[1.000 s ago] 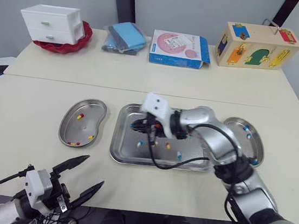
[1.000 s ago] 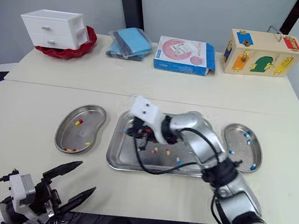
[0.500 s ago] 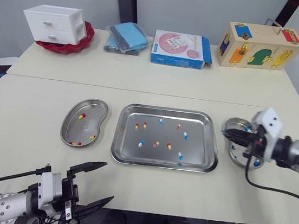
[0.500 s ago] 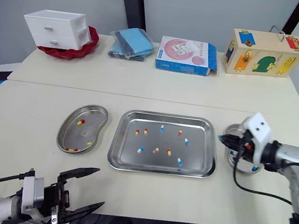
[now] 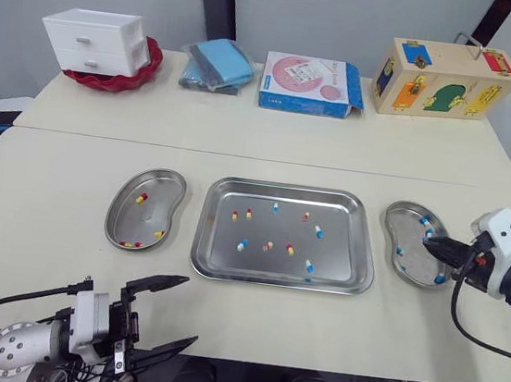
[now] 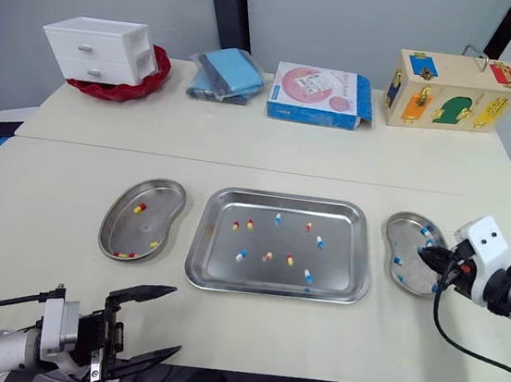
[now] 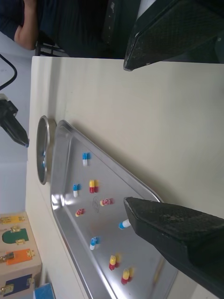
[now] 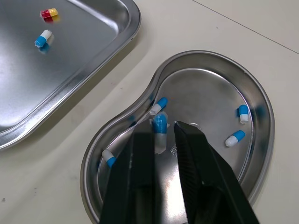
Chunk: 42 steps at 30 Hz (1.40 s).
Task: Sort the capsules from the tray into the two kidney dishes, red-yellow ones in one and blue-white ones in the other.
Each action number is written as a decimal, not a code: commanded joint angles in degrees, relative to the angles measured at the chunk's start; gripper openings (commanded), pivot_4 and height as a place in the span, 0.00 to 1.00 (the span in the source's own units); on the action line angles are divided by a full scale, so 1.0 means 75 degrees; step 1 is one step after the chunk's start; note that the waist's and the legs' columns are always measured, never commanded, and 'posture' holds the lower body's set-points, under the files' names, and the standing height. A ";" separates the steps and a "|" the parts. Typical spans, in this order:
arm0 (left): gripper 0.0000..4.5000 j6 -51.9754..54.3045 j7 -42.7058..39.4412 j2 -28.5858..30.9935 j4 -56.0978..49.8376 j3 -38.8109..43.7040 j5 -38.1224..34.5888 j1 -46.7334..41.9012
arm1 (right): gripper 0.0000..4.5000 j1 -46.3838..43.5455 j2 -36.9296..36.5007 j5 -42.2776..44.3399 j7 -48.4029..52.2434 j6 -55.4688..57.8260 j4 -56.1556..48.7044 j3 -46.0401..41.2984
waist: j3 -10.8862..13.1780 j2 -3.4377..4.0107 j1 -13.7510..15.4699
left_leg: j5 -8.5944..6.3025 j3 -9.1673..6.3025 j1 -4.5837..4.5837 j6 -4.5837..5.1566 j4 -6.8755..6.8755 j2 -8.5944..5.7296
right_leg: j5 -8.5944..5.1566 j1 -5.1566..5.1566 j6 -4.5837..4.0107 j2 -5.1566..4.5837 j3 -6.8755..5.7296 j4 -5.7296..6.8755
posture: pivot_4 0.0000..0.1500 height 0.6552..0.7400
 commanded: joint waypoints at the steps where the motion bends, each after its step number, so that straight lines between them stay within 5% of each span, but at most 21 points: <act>1: 1.00 -0.0142 0.0029 -0.0036 -0.0087 0.0078 -0.0163 0.0084 | 0.43 0.0076 -0.0238 0.0074 0.0045 -0.0186 -0.0043 -0.0174 | 0.0000 0.0000 0.0005 | 0.0000 0.0000 -0.0001 0.0000 0.0001 0.0000 | 0.0000 0.0001 0.0000 0.0000 0.0000 0.0000 | 1.00 1.00; 11: 1.00 -0.0059 0.0248 -0.0029 -0.0203 0.0086 -0.0141 0.0114 | 0.99 0.0491 -0.0486 0.0323 0.0375 -0.0371 -0.0013 -0.0398 | 0.0000 0.0000 0.0016 | 0.0000 0.0000 0.0003 0.0000 0.0003 0.0000 | 0.0000 0.0004 0.0000 0.0000 0.0000 0.0001 | 1.00 1.00; 24: 1.00 0.1166 0.1204 0.0611 -0.0315 0.0979 -0.0120 0.0245 | 1.00 0.3648 0.1028 0.2060 0.1611 -0.1806 -0.2789 -0.1313 | -0.0002 0.0000 0.0172 | 0.0000 -0.0022 0.0019 0.0000 0.0001 0.0001 | -0.0001 0.0046 0.0001 0.0002 -0.0019 -0.0019 | 1.00 1.00; 29: 1.00 0.1267 0.1214 0.0623 -0.0416 0.1172 -0.0103 0.0530 | 1.00 0.4884 0.2005 0.1226 0.1575 -0.3398 -0.3324 -0.0332 | -0.0007 -0.0008 0.0167 | 0.0000 -0.0022 0.0043 -0.0001 0.0001 0.0004 | -0.0001 0.0072 0.0002 0.0002 -0.0020 -0.0021 | 1.00 1.00; 36: 1.00 0.1474 0.1286 0.0799 -0.0465 0.1366 -0.0013 0.0703 | 1.00 0.5098 0.2628 0.0391 0.1151 -0.4862 -0.2713 0.0625 | -0.0010 -0.0013 0.0172 | -0.0001 -0.0015 0.0067 -0.0002 -0.0001 0.0005 | -0.0003 0.0092 0.0000 0.0003 -0.0013 -0.0029 | 1.00 1.00; 42: 1.00 0.2631 0.1388 0.1988 -0.0364 0.1221 0.0264 -0.0273 | 1.00 0.5009 0.2654 0.0495 0.0707 -0.4795 -0.2748 0.0854 | -0.0011 -0.0016 0.0205 | -0.0001 -0.0018 0.0069 -0.0003 -0.0004 0.0005 | -0.0005 0.0094 -0.0003 0.0004 -0.0016 -0.0032 | 1.00 1.00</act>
